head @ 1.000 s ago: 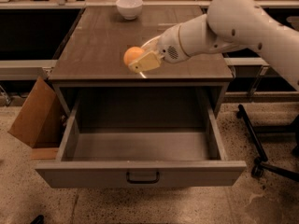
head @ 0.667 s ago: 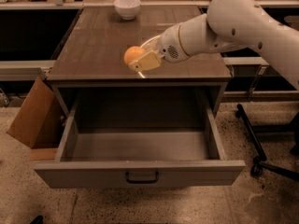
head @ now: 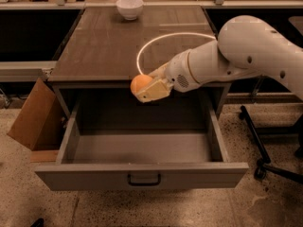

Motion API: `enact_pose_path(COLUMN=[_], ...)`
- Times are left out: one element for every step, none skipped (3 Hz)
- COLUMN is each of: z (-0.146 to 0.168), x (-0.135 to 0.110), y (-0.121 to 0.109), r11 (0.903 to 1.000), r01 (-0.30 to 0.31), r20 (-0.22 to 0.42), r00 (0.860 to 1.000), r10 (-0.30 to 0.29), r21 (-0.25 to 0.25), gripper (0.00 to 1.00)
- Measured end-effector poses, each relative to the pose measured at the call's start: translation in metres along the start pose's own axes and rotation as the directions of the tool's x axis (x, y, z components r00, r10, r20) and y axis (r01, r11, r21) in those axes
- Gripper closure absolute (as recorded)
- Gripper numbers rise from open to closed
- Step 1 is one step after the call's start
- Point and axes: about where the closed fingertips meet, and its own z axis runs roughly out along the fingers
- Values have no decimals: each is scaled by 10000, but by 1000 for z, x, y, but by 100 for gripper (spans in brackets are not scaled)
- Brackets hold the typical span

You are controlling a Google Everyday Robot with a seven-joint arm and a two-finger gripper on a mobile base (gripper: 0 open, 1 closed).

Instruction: Place orange into top drawer

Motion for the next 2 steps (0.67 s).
enact_pose_path(z=[13,13], x=[41,41], y=[29,29], r11=[9983,9983], r01=[-483,-485], r20=[-655,-657], r00=[9968,9968], r10=[462,464], r21=[-313,-314], gripper=[100,100])
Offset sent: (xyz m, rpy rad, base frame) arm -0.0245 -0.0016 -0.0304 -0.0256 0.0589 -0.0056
